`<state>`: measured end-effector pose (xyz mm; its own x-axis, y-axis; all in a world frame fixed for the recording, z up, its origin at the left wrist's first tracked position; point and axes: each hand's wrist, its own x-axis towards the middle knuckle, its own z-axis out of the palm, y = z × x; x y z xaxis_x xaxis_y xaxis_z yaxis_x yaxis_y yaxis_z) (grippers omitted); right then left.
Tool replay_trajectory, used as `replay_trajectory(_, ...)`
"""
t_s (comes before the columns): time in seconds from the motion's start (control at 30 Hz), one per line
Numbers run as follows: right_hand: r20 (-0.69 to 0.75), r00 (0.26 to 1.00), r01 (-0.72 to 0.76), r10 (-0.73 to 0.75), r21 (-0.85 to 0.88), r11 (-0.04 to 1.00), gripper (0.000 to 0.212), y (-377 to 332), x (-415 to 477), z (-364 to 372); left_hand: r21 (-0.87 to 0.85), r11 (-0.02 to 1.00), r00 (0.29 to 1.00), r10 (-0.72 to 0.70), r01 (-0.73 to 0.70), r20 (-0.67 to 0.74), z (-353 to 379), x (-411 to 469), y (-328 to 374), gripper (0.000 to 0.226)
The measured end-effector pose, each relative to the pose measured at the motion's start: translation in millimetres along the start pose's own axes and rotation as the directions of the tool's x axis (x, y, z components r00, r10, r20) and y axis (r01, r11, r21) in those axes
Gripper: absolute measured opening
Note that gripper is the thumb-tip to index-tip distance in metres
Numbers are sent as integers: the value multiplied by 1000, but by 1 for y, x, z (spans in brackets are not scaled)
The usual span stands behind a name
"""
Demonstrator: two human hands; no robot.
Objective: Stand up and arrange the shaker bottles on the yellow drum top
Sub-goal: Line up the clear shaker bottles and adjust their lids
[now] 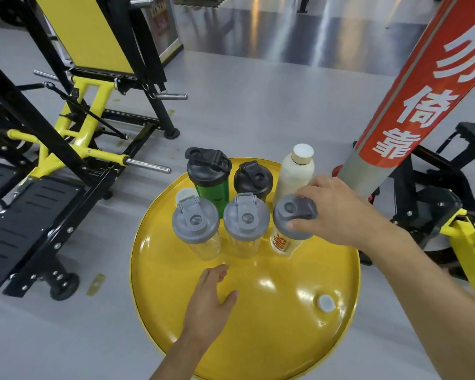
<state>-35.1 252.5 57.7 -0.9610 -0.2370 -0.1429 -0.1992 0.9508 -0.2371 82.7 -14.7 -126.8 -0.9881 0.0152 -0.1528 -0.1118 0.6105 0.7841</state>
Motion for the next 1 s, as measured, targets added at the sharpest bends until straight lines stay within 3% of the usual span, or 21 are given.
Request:
replay_trajectory(0.13, -36, 996, -88, 87, -20, 996, 82, -14, 1, 10, 1, 1000, 1000, -12, 12, -8, 2, -4, -1, 53)
replay_trajectory(0.23, -91, 992, -98, 91, -70, 993, 85, -22, 3, 15, -4, 1000, 1000, -19, 19, -7, 4, -7, -1, 53)
replay_trajectory(0.57, -162, 985, -78, 66, -70, 994, 41, -25, 2, 17, -35, 999, 999, -38, 37, -24, 7, -13, 1, 53)
replay_trajectory(1.0, -157, 986, 62, -64, -21, 998, 37, -16, -2, 18, -35, 999, 999, -27, 26, -40, 7, -8, 4, 53)
